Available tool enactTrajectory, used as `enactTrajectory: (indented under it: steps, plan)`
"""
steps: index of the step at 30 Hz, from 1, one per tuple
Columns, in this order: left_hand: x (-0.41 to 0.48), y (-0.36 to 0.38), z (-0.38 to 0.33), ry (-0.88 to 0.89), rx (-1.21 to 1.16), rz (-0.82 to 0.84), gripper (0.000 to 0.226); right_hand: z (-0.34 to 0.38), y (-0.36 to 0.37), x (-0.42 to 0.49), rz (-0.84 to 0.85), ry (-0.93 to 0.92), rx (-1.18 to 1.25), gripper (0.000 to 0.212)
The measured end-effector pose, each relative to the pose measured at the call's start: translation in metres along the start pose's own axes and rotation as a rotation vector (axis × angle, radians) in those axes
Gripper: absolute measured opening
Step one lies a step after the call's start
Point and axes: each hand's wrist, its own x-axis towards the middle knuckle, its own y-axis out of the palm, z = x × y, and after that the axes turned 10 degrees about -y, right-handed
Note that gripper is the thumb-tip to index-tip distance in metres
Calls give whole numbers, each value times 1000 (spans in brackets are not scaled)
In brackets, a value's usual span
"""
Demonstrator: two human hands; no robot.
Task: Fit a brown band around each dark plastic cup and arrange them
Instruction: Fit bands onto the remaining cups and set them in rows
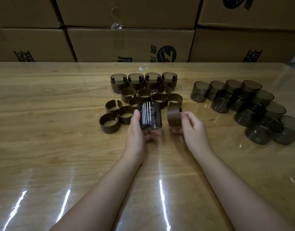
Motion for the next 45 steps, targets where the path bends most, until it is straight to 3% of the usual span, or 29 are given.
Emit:
enactTrajectory:
  steps: [3,7,11,16,23,26,30,32,40,42,45]
  plan:
    - [-2,0,-2,46,136,100,40,2,-4,2,-46,61,249,16]
    - [-3,1,0,93,151,130,59,1,-4,4,-76,100,450,24]
    - [-3,2,2,103,170,71,57,1,-3,3,-126,-15,390,34]
    - [-5,2,3,148,319,64,59,9,-4,-3,-143,-232,292,32]
    - [-7,1,0,49,179,249,60,15,0,-11,-123,-357,260,30]
    - [-5,1,-3,-36,96,265,49,16,1,-12,-81,-426,87,24]
    - [-6,0,-2,-40,164,225,87,19,5,-14,-32,-524,4,22]
    - [-7,-1,-1,-24,228,214,95,20,5,-14,-22,-554,4,22]
    - [-10,0,0,68,286,191,92,27,5,-14,9,-432,21,21]
    - [-11,-1,0,78,305,191,90,29,4,-16,75,-351,88,22]
    - [-11,-1,0,92,307,185,74,27,4,-16,193,-139,152,40]
